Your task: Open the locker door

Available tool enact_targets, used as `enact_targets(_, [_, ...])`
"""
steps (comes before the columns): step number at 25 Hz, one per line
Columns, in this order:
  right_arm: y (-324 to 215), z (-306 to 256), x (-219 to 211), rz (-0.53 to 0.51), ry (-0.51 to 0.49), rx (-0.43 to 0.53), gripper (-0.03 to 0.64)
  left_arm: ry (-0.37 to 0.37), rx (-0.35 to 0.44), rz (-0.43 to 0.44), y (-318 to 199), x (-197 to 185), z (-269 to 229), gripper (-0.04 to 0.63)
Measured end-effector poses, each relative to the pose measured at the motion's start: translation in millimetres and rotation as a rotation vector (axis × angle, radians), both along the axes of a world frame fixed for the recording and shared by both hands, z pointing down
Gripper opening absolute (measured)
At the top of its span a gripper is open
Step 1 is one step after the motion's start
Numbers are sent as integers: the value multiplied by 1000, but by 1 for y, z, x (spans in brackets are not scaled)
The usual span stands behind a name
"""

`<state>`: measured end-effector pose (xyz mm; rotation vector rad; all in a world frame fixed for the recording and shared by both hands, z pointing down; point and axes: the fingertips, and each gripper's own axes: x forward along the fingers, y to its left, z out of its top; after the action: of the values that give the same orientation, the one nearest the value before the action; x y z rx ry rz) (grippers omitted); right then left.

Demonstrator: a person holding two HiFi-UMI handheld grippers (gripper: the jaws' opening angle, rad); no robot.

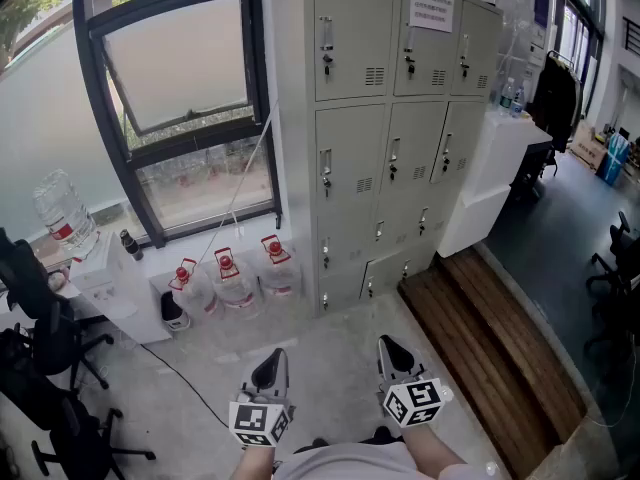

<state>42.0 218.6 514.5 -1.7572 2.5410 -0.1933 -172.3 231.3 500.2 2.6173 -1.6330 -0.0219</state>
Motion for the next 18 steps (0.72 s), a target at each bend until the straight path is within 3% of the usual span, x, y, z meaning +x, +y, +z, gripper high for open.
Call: enact_targets(18, [-10,-2,-10,6,33,16,15,-1,-16,-5,-12,-11,5,5])
